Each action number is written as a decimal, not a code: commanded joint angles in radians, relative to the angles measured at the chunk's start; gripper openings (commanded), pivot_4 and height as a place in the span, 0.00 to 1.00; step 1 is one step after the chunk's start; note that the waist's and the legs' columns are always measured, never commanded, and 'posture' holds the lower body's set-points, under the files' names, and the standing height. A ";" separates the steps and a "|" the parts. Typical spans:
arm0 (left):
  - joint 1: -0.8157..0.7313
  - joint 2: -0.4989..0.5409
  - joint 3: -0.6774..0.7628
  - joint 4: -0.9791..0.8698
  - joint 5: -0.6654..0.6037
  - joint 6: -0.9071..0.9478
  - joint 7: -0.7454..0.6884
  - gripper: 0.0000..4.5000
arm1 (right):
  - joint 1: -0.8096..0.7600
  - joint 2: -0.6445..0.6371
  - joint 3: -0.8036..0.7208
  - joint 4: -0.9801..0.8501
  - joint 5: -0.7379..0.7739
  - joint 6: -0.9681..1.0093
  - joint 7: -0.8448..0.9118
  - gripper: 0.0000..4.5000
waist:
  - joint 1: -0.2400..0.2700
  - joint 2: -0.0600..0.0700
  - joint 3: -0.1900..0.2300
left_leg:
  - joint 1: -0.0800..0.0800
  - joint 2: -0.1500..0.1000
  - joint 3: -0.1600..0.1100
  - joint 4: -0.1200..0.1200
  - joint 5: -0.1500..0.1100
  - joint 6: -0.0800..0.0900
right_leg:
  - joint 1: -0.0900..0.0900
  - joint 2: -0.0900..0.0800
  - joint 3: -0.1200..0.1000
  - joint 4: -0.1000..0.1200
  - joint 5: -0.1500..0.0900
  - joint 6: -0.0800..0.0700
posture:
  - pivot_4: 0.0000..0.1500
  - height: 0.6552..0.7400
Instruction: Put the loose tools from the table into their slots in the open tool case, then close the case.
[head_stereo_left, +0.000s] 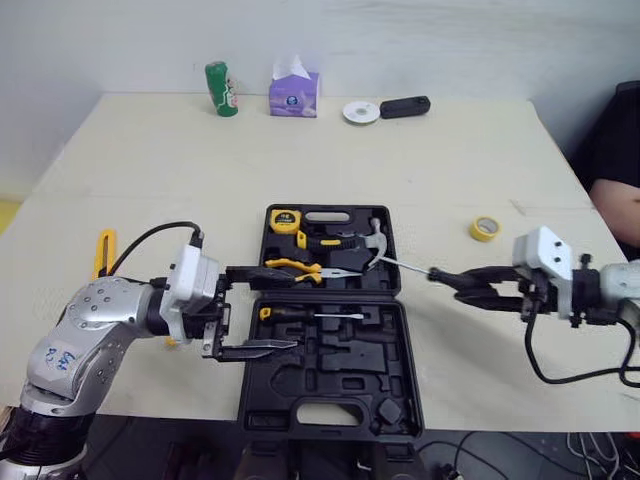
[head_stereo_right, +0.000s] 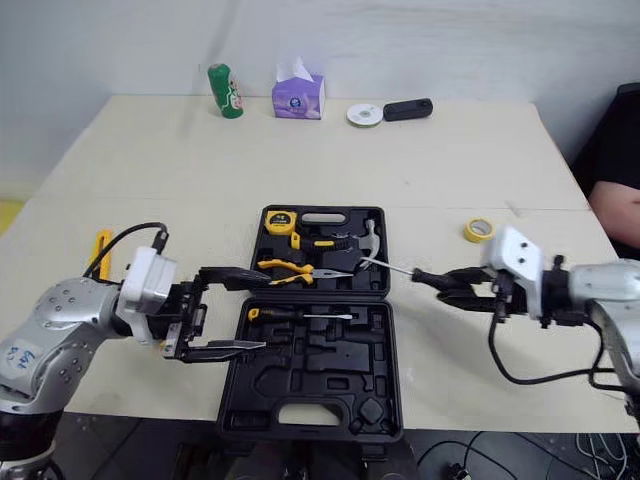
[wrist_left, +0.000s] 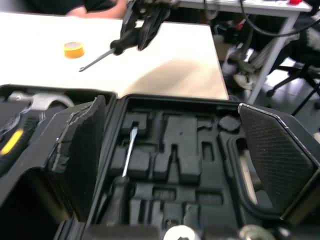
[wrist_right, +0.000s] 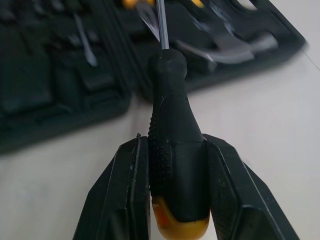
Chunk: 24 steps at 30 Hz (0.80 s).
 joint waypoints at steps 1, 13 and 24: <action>0.035 0.011 0.079 0.001 -0.047 0.013 -0.001 1.00 | -0.132 0.040 0.123 -0.129 0.044 0.160 -0.025 0.24 | 0.000 0.000 0.000 | -0.001 0.000 0.000 0.000 0.000 0.000 | -0.001 0.000 0.000 0.000 0.000 0.000 | 1.00 1.00; 0.224 0.048 0.150 0.011 0.059 -0.075 -0.025 1.00 | -0.400 0.168 0.471 -0.203 -0.073 0.396 -0.104 0.24 | 0.000 0.000 0.000 | -0.015 -0.002 -0.001 0.007 0.000 0.002 | -0.014 -0.003 -0.001 0.004 0.000 0.000 | 1.00 1.00; 0.313 0.042 0.179 -0.014 0.054 -0.072 -0.001 1.00 | -0.413 0.163 0.559 -0.220 -0.161 0.390 -0.106 0.24 | 0.000 0.000 0.000 | -0.015 -0.002 -0.001 0.006 -0.001 0.002 | -0.015 -0.003 -0.001 0.005 0.000 0.000 | 1.00 1.00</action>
